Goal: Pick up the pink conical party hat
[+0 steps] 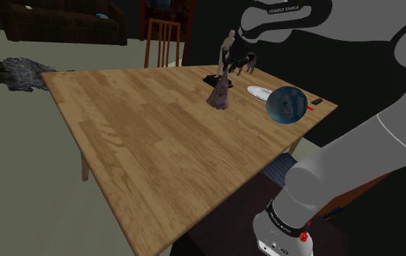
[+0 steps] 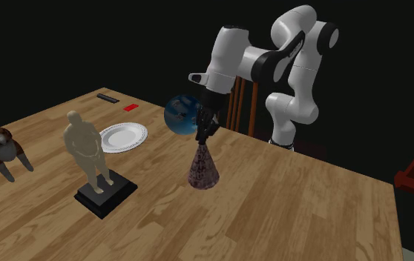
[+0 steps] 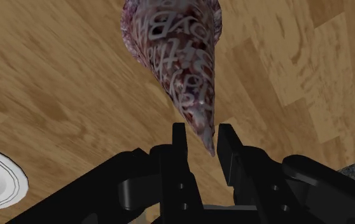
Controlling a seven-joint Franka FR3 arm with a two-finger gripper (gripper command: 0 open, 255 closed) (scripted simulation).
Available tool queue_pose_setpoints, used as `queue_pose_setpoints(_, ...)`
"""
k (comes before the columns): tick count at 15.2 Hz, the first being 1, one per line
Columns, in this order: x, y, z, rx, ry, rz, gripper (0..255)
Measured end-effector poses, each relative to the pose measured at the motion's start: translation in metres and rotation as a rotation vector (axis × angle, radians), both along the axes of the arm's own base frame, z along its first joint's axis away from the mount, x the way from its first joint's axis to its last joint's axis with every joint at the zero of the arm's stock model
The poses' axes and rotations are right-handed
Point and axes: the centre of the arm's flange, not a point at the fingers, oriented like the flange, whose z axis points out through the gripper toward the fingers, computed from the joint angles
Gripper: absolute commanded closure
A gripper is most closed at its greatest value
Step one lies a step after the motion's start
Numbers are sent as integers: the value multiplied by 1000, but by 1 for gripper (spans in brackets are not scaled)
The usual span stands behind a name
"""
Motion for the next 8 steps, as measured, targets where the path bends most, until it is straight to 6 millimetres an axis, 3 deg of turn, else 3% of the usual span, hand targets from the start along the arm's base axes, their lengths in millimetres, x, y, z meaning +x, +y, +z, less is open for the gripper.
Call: queue_pose_setpoints(8, 1, -1, 42, 0, 0, 0, 255)
